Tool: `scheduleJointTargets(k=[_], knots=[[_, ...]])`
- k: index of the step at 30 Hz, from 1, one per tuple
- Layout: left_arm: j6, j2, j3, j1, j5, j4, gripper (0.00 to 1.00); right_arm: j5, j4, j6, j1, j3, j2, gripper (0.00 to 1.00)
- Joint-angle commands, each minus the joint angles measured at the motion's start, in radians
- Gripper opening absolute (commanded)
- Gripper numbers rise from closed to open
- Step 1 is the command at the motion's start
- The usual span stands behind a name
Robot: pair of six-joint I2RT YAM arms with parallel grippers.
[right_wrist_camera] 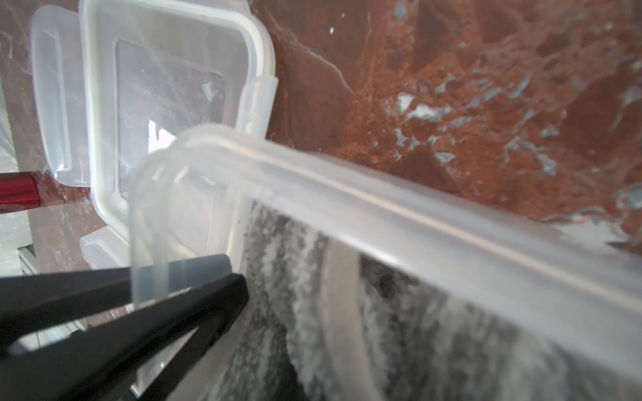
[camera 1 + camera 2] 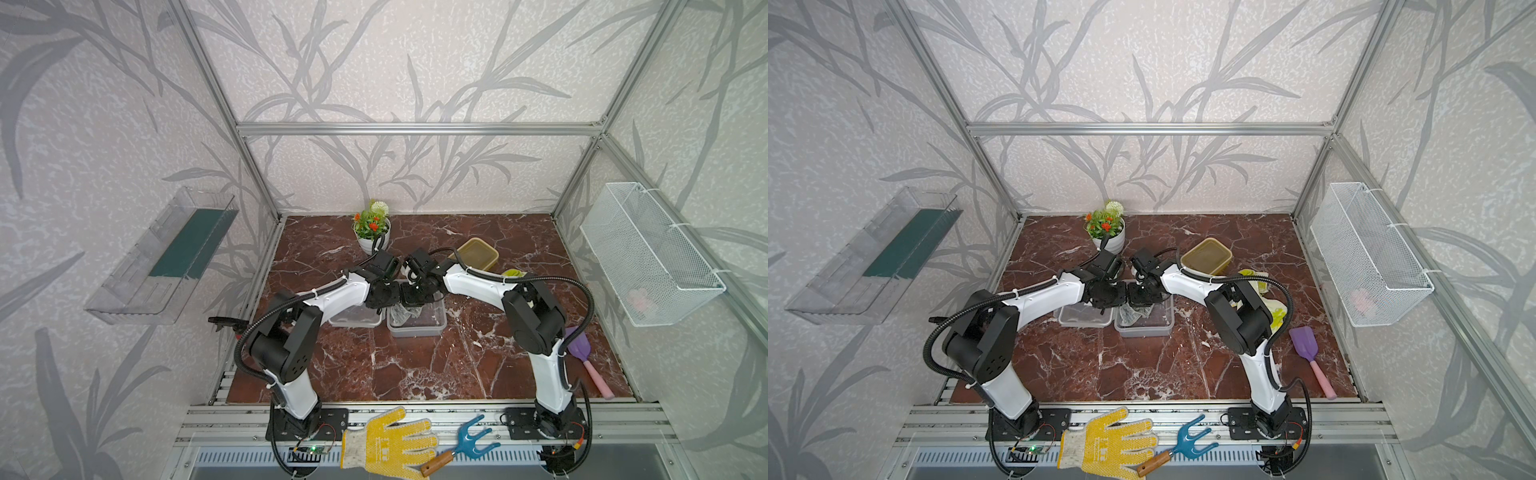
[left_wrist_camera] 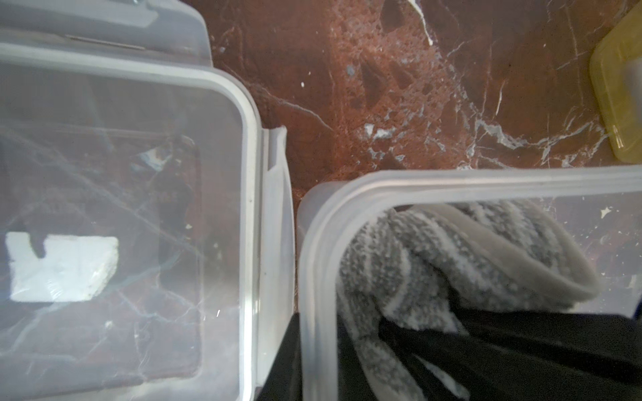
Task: Wipe the insides of the lunch boxes
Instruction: Pick up the lunch box from the center of the board.
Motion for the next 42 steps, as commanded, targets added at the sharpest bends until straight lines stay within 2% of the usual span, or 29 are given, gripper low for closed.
scheduleJointTargets(k=[1,5,11,17,22,29,36,42], knots=[[0.000,0.008,0.056,-0.011,-0.014,0.017,0.16,-0.109,0.082,-0.012,0.029,0.009,-0.118,0.00],[0.005,0.015,0.071,0.010,-0.007,0.016,0.18,-0.120,0.105,-0.006,0.007,0.014,-0.124,0.00],[-0.015,-0.030,0.050,0.035,0.029,0.048,0.20,-0.085,0.028,-0.052,-0.006,0.090,-0.042,0.00],[-0.024,-0.093,0.009,0.034,0.023,0.048,0.27,-0.004,0.016,-0.068,-0.011,0.080,-0.024,0.00],[-0.044,-0.136,-0.020,0.043,0.007,0.046,0.30,-0.077,0.050,-0.051,0.018,0.020,-0.050,0.00],[-0.051,-0.179,-0.081,0.107,0.044,0.057,0.30,-0.092,0.072,-0.026,0.051,-0.112,-0.138,0.00],[-0.035,-0.217,-0.107,0.111,0.064,0.048,0.30,-0.097,-0.063,-0.120,0.052,-0.102,-0.165,0.00],[-0.020,-0.212,-0.105,0.093,0.068,0.040,0.30,0.055,-0.240,-0.224,0.051,-0.064,-0.172,0.00]])
